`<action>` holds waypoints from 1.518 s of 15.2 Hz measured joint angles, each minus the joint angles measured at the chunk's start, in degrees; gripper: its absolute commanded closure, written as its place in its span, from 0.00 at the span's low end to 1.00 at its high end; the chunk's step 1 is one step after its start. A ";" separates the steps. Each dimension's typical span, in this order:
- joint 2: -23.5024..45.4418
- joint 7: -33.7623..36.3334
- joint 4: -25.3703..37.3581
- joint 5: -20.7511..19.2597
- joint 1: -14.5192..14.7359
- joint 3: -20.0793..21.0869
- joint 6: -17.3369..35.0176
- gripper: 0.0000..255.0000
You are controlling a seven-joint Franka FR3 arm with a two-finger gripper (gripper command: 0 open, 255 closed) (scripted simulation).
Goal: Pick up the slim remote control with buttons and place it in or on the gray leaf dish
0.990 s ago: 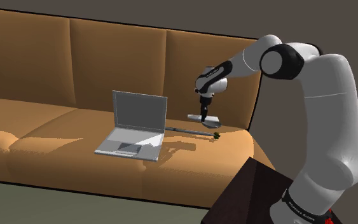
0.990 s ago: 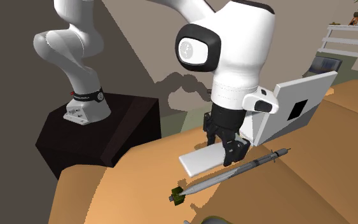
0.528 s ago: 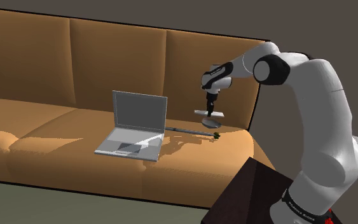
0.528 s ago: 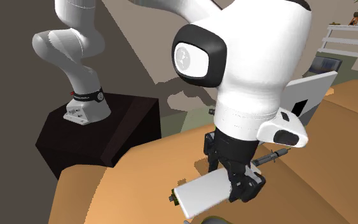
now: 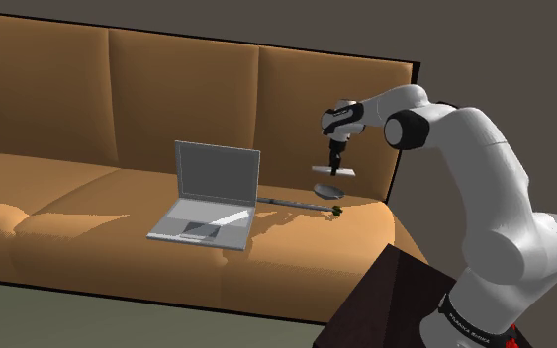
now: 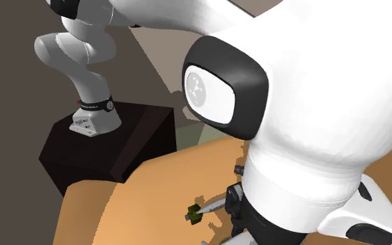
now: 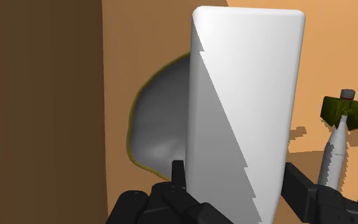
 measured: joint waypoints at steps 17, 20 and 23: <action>6.33 -0.43 1.52 0.66 -0.65 0.65 4.81 1.00; 6.34 -0.42 1.51 0.66 -0.65 0.65 4.83 0.00; 6.32 -0.42 1.51 0.66 -0.64 0.65 4.83 0.00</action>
